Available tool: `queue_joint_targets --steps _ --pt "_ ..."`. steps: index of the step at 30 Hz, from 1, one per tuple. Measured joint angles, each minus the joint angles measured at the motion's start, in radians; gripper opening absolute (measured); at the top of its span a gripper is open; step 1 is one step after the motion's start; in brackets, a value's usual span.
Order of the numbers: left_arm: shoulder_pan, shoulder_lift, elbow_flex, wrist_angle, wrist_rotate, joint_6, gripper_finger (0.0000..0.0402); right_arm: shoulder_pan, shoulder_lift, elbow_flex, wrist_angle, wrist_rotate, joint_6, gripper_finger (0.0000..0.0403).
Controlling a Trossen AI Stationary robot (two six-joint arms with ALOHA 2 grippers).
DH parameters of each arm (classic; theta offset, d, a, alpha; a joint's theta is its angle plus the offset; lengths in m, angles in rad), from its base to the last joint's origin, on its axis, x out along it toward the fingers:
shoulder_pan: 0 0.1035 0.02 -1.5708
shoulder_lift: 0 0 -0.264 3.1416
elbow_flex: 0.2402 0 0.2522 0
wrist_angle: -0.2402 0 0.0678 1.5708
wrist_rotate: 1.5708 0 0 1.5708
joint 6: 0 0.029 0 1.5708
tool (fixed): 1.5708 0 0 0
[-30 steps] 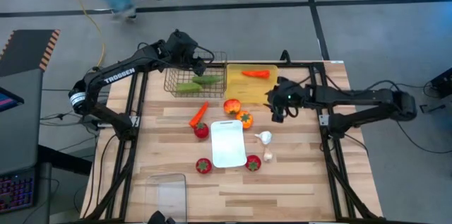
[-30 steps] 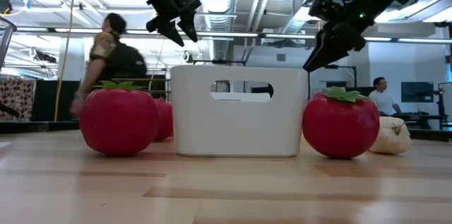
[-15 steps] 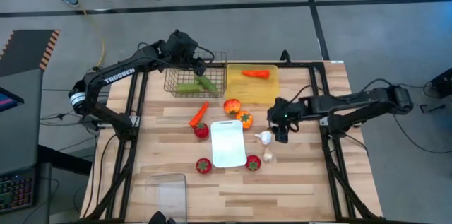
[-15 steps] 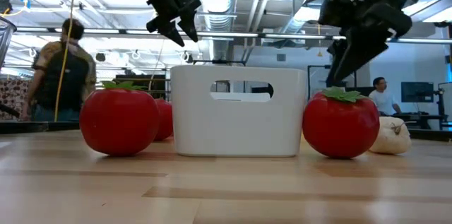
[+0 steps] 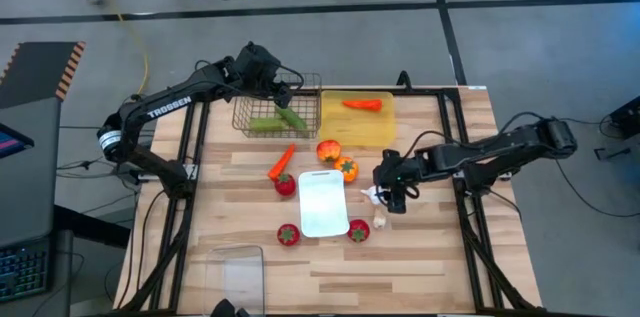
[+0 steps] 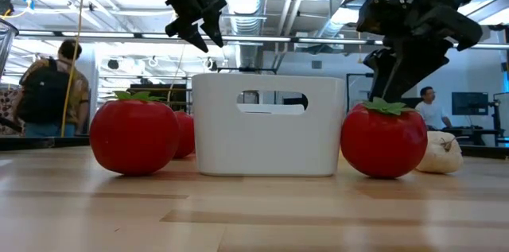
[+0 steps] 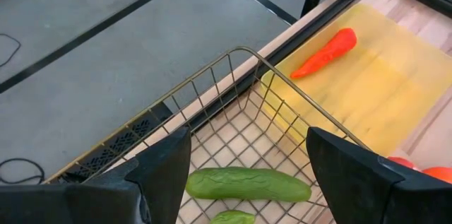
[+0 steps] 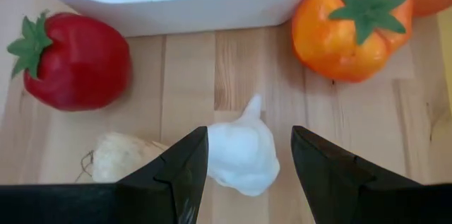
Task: Sort produce into baskets
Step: Put the top garlic into the white bin
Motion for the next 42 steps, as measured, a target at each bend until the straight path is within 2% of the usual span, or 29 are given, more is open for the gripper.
queue_joint_targets --steps 13,25,29,36,42 --pt "0.0 0.0 0.0 0.0 0.0 0.0 0.0268 -0.001 0.004 0.0 -0.001 0.0 -0.008 0.0234" --pt "0.0 0.0 0.0 0.0 0.0 0.0 0.0268 -0.001 0.004 0.0 0.005 -0.002 0.026 0.0302" --pt "0.0 0.0 0.0 0.0 0.0 0.0 0.0268 0.007 0.004 0.0 -0.006 -0.002 0.086 0.0306" --pt "0.0 0.0 0.0 0.0 0.0 0.0 0.0268 0.033 0.008 0.0 -0.009 -0.002 0.073 0.0306" --pt "0.0 0.0 0.0 0.0 0.0 -0.005 0.0268 0.031 0.093 0.0 -0.004 0.0 0.093 0.0306"
